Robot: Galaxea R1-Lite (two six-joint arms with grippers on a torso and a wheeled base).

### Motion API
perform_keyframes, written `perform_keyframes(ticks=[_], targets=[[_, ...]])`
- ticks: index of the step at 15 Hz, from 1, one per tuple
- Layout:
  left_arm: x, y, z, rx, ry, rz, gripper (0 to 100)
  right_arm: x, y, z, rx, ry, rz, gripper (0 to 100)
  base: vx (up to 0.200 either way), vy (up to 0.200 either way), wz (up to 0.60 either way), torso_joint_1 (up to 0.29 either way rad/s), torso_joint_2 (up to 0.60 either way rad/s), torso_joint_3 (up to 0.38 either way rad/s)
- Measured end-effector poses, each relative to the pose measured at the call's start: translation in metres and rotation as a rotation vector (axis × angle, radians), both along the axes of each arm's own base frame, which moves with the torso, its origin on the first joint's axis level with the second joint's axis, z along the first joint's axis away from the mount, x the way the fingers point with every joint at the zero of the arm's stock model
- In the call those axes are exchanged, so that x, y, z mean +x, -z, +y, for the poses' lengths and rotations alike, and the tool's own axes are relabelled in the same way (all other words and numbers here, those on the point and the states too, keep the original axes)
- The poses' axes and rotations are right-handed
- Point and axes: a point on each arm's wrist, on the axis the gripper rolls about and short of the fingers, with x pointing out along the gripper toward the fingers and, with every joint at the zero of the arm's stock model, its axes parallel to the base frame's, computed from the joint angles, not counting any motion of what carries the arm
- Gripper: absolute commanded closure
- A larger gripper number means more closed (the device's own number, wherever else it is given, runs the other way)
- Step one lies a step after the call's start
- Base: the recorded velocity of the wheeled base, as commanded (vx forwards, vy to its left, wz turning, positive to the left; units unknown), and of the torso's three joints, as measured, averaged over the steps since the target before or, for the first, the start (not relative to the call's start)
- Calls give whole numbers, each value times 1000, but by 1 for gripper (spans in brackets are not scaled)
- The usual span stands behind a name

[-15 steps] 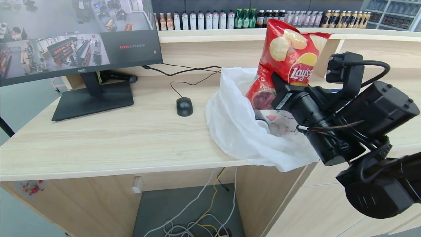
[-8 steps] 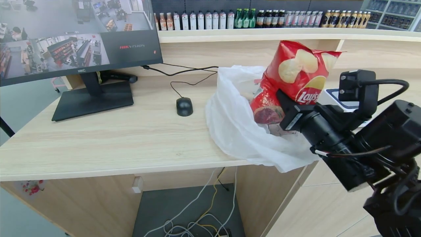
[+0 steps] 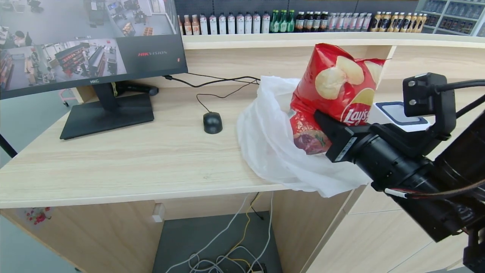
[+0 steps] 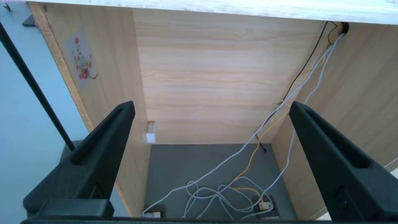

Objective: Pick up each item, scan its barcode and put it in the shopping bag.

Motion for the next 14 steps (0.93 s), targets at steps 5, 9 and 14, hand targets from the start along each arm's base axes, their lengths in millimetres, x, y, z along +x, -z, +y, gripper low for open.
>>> perform_keyframes(ticks=[5, 9, 14], targets=[[0, 0, 0, 0, 0, 0, 0, -3, 2, -5, -6, -10, 97, 100, 0, 0, 0, 0, 0, 0], [0, 0, 0, 0, 0, 0, 0, 15, 9, -2, 31, 12, 149, 100, 0, 0, 0, 0, 0, 0], [0, 0, 0, 0, 0, 0, 0, 35, 19, -4, 31, 43, 183, 100, 0, 0, 0, 0, 0, 0]])
